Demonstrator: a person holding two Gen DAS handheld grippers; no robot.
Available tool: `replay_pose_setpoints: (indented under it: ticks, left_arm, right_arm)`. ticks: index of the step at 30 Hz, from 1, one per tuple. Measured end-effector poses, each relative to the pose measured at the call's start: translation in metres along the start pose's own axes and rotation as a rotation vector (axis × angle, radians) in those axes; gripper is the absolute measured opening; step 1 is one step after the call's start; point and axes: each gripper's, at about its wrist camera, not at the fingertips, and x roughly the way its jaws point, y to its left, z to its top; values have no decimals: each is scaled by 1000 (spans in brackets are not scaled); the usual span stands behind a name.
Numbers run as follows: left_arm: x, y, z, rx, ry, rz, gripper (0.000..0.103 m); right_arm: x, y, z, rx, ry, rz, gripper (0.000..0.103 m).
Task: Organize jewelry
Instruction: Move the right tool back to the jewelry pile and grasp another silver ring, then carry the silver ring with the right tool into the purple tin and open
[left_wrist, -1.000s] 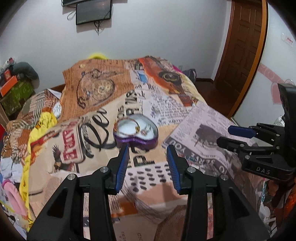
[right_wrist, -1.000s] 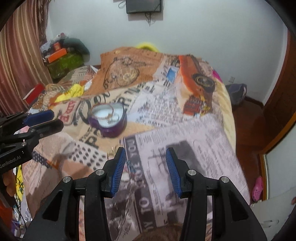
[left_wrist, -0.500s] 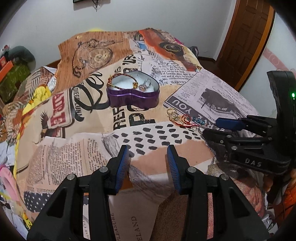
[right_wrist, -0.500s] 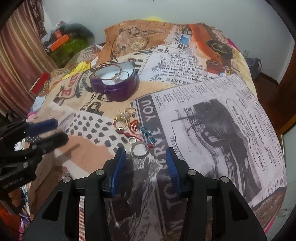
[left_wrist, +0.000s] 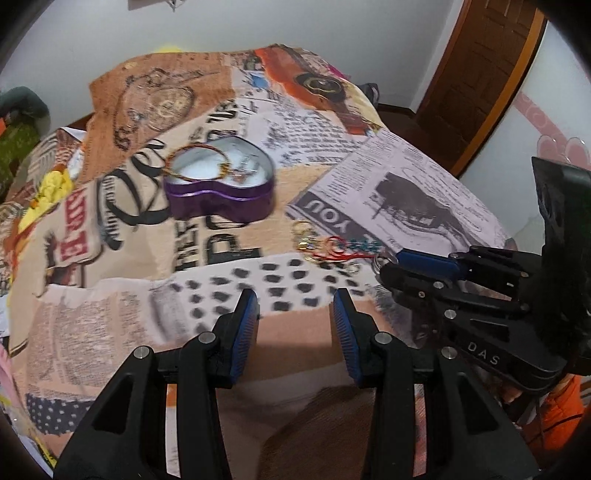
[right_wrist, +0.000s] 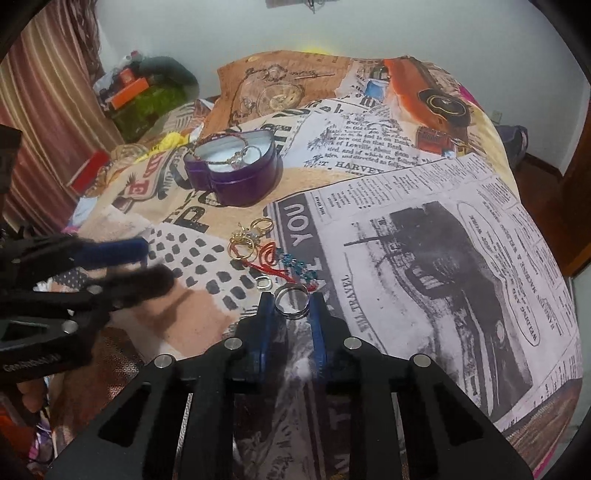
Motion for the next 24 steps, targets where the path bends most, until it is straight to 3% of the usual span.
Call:
replay_pose_setpoints:
  ticks: [12, 16, 24]
  left_arm:
    - [29, -36, 14, 75, 24, -53, 42]
    - [37, -40, 17, 102, 40, -48, 27]
    - [47, -42, 18, 120, 48, -41, 14]
  right_arm:
    - [-21, -30, 0, 66, -58, -44, 17]
    - [-22, -32, 0, 67, -64, -44, 17]
    - [-20, -37, 0, 80, -58, -40, 17]
